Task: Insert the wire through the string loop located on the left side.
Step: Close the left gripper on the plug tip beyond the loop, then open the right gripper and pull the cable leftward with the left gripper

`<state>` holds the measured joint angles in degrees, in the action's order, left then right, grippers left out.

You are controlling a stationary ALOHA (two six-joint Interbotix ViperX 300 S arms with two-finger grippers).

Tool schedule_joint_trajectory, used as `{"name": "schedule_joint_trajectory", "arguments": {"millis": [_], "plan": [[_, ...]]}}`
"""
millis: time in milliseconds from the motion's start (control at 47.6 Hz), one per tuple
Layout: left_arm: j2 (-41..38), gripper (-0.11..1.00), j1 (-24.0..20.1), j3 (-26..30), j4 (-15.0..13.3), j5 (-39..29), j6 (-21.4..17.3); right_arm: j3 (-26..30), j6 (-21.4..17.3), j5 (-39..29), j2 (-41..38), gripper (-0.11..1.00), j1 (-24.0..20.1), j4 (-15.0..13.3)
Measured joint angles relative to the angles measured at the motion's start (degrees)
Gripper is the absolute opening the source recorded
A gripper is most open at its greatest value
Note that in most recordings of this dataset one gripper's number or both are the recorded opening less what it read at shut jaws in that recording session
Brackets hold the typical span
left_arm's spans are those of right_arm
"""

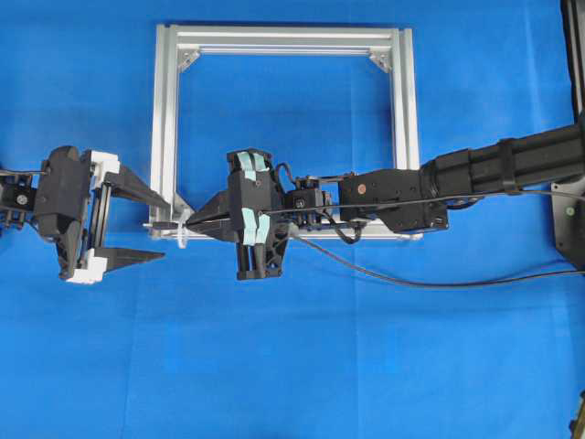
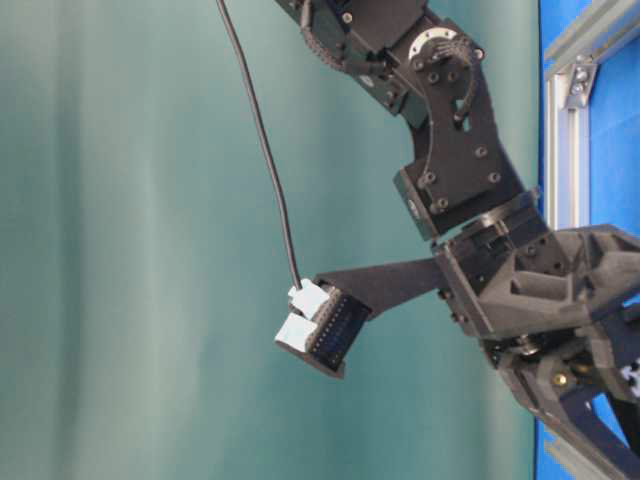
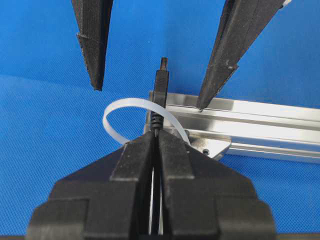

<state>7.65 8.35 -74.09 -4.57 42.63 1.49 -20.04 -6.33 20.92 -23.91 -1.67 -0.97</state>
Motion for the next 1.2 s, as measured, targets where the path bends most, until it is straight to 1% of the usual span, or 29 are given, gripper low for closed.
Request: {"name": "schedule_joint_trajectory", "arguments": {"millis": [63,126,168,315,357,378,609,777,966,1029,1071,1113,1176,1197], "plan": [[0.00,0.85,-0.09,0.00,0.09,0.00,0.00,0.00,0.00,-0.09,0.00,0.00,0.00,-0.09],[0.09,0.77,-0.70,0.09,0.00,-0.62,0.70,0.00,0.00,0.00,-0.09,0.00,0.00,0.00],[0.09,0.66,-1.14,0.18,0.00,-1.23,0.79,0.00,0.00,0.00,-0.09,0.00,0.00,0.00],[0.00,0.22,-2.20,0.97,0.00,-1.85,0.09,0.00,0.00,-0.09,0.00,0.00,0.00,-0.09],[0.00,0.12,-2.29,1.05,0.09,-2.02,-0.26,0.00,0.09,0.00,-0.09,0.00,0.00,0.00],[0.09,0.08,-2.29,1.05,0.00,-2.02,-0.26,0.00,0.00,0.00,-0.09,0.00,0.00,0.00],[0.09,0.08,-2.37,1.14,0.00,-3.08,0.00,0.00,0.09,-0.09,-0.09,0.00,0.35,-0.09],[0.09,0.08,-2.37,1.14,0.09,-3.52,0.09,0.00,0.09,-0.18,0.00,0.00,0.18,-1.23],[0.09,0.08,-2.37,1.14,0.09,-3.60,0.09,0.00,0.09,-0.26,-0.09,0.01,0.18,-1.41],[0.09,0.08,-2.37,1.14,0.00,-3.60,0.09,0.00,-0.18,-0.35,-0.09,0.08,0.18,-1.41],[0.09,0.08,-2.37,1.14,0.09,-3.60,0.09,0.00,-0.26,-0.44,0.00,0.18,0.18,-1.41],[0.00,0.08,-2.37,0.97,0.00,-3.69,0.00,0.00,-0.44,-0.53,-0.09,0.28,0.18,-1.41],[0.09,0.08,-2.37,0.88,0.00,-3.69,0.18,0.00,-0.62,-0.70,-0.09,0.47,0.18,-1.41],[0.09,0.08,-2.37,0.88,0.09,-3.69,0.18,0.00,-0.62,-0.70,-0.09,0.56,0.09,-1.32]]}}
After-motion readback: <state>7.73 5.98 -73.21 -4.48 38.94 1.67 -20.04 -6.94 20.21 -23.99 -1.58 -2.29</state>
